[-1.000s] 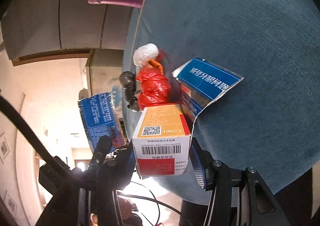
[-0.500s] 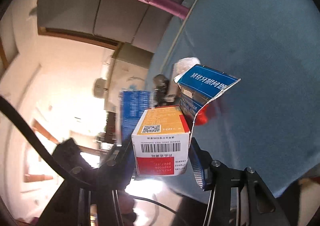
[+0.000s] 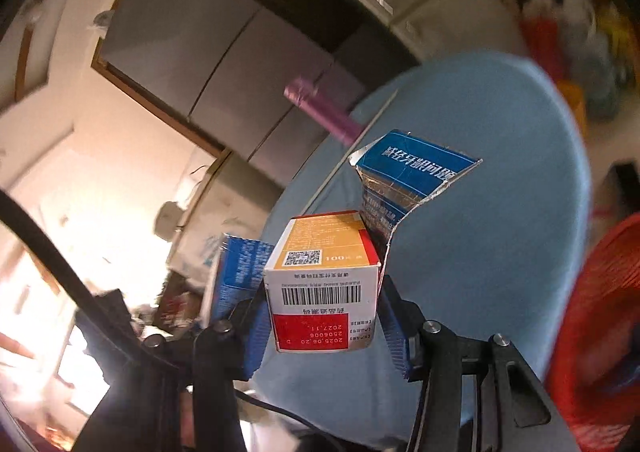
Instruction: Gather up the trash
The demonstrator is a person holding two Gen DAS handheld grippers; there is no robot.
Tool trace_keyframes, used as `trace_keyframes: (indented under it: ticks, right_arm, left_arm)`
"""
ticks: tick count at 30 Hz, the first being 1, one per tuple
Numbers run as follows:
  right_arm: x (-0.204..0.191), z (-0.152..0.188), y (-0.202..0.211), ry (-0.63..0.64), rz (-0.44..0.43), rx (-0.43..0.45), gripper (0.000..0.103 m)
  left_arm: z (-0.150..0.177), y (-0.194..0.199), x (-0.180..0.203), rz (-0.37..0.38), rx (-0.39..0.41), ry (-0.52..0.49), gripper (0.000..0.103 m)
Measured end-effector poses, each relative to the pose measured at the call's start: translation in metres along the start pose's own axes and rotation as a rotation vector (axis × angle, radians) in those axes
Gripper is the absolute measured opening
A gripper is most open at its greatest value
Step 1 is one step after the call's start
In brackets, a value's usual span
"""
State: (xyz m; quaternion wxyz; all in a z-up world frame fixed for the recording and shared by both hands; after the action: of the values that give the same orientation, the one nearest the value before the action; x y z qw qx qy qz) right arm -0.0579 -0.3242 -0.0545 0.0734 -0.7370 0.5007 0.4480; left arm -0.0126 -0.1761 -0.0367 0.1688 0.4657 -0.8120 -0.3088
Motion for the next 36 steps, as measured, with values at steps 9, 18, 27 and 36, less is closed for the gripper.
trace_keyframes:
  ticks: [9, 18, 27, 36]
  right_arm:
    - [0.010, -0.008, 0.065, 0.176, 0.186, 0.101, 0.052]
    - [0.050, 0.008, 0.106, 0.167, 0.279, 0.098, 0.052]
    - [0.046, 0.007, 0.108, 0.216, 0.275, 0.089, 0.052]
    - [0.024, 0.018, -0.030, 0.349, 0.237, -0.077, 0.052]
  left_arm:
    - [-0.014, -0.015, 0.069, 0.103, -0.028, -0.123, 0.043]
    - [-0.010, -0.034, 0.130, 0.181, -0.075, -0.212, 0.043]
    - [-0.008, -0.037, 0.125, 0.163, -0.073, -0.188, 0.043]
    - [0.011, -0.021, -0.002, -0.017, -0.078, 0.023, 0.043]
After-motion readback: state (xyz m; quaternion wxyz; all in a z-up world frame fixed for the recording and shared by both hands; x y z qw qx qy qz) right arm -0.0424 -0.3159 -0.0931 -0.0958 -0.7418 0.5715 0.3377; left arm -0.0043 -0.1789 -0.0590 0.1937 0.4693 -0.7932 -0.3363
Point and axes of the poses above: each gripper's, at about its wrist camera, not at the fingertips, and y roughly against the way its jaws point, x to its right, z to its underside, the point moved 10 cm from there along -y, roughly the way its jaws point, and after that the axes turned 8 degrees about -z, right-handed, at the moved point
